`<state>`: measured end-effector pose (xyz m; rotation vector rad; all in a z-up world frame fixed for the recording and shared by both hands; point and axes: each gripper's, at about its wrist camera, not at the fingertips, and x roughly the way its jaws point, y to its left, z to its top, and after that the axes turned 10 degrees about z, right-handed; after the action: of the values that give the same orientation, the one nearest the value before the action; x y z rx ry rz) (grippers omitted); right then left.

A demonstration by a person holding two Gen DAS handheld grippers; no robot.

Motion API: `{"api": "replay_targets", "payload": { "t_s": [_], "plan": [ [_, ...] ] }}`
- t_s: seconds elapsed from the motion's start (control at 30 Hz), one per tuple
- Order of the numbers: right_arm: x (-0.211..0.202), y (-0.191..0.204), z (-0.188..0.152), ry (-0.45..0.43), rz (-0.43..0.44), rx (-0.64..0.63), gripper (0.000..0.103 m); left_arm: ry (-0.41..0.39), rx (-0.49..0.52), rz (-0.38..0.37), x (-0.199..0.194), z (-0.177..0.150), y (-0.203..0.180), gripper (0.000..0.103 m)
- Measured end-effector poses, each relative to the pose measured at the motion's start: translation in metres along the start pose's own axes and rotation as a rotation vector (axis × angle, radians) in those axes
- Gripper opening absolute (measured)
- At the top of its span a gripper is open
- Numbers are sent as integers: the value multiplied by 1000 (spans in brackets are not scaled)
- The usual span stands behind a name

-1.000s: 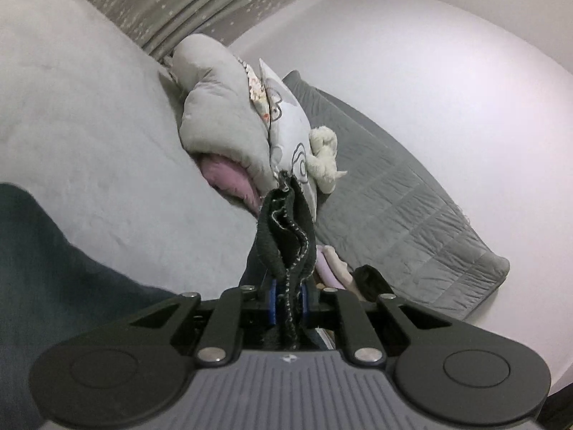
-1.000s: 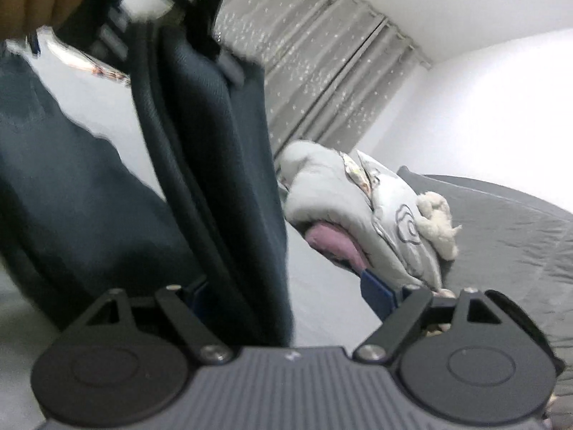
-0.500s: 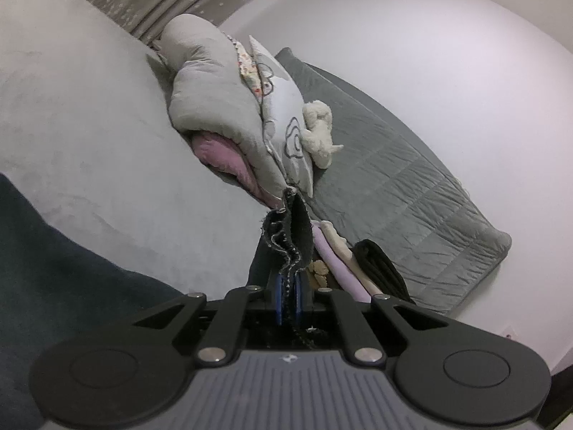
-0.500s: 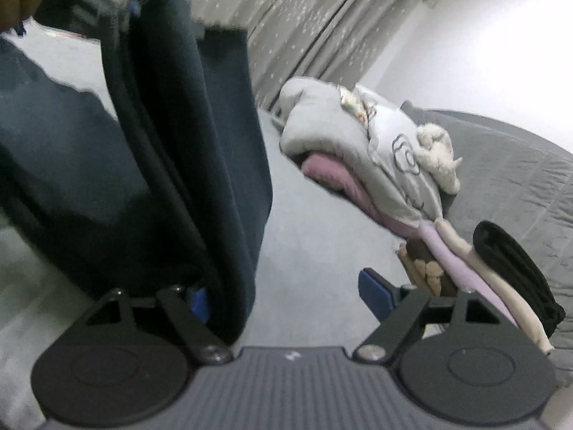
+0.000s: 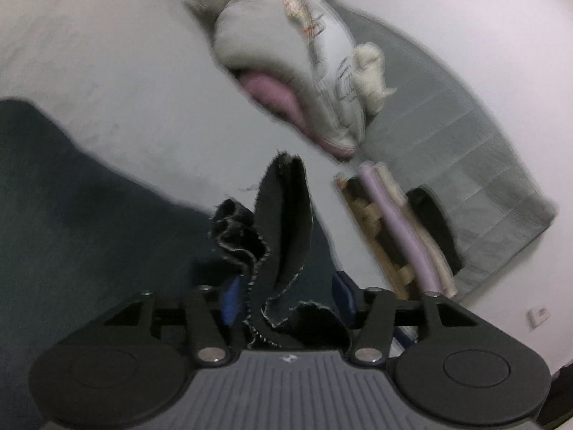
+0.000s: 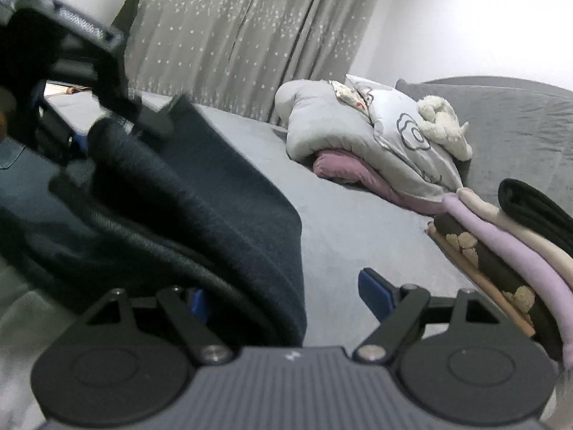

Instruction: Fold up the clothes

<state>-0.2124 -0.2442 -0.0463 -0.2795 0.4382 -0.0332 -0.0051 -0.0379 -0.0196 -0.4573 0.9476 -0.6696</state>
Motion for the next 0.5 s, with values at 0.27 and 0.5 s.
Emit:
{"api": "replay_targets", "payload": {
  "t_s": [0.27,0.5],
  "plan": [
    [0,28,-4,-50,-44,-228,80,44,-50,44,5,-1,14,55],
    [3,84,-9,-153,22,-626,71,44,-65,55,3,4,19,57]
  ]
}}
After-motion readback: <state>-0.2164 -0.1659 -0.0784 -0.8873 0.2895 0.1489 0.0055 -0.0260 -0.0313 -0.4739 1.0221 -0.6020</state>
